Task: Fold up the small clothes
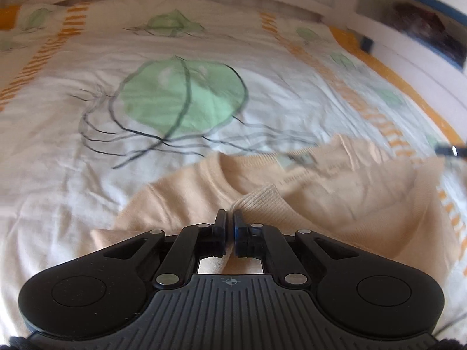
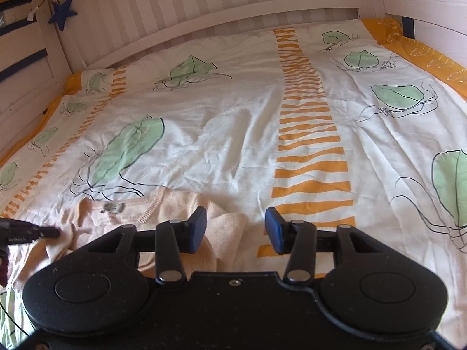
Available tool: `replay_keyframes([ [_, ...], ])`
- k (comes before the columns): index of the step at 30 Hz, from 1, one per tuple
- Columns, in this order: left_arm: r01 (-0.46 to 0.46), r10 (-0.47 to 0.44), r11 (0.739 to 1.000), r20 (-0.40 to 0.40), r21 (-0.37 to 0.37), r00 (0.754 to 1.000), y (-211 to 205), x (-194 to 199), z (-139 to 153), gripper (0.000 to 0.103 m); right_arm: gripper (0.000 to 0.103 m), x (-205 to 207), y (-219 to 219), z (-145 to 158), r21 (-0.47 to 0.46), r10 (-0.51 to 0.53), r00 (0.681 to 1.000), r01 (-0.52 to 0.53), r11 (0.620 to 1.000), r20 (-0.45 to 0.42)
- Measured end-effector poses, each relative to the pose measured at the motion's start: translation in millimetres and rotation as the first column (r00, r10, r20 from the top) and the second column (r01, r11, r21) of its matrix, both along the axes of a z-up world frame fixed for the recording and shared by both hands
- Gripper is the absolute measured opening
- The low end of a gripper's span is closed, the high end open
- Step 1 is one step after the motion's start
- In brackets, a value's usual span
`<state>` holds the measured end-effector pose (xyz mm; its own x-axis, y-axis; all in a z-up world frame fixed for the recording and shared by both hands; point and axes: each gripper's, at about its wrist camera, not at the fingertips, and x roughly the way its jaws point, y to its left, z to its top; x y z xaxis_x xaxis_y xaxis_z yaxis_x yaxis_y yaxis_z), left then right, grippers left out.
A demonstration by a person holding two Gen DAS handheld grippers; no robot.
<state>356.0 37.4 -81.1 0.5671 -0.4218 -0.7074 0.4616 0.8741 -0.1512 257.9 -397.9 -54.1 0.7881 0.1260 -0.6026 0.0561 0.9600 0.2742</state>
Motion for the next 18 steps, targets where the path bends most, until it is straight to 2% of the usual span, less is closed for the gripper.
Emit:
replay_keyframes([
  [2, -0.086, 0.086, 0.995, -0.002, -0.040, 0.996, 12.7, 5.7, 4.6, 0.005, 0.061, -0.7, -2.0, -0.8, -0.032, -0.002, 1.000, 0.002, 0.999, -0.017],
  [7, -0.181, 0.182, 0.983, 0.001, -0.040, 0.983, 27.9, 11.2, 6.1, 0.005, 0.061, 0.1, 0.6, -3.1, -0.067, 0.033, 0.999, -0.035, 0.997, -0.039],
  [13, -0.202, 0.201, 0.978, -0.017, -0.044, 0.979, 30.6, 14.6, 4.7, 0.005, 0.061, 1.6, 21.6, -4.9, -0.105, 0.127, 0.992, -0.128, 0.986, -0.016],
  [18, -0.200, 0.200, 0.979, -0.020, -0.042, 0.980, 29.0, 13.0, 3.1, 0.005, 0.061, 10.5, 37.3, -17.3, -0.096, 0.179, 0.984, -0.178, 0.979, 0.001],
])
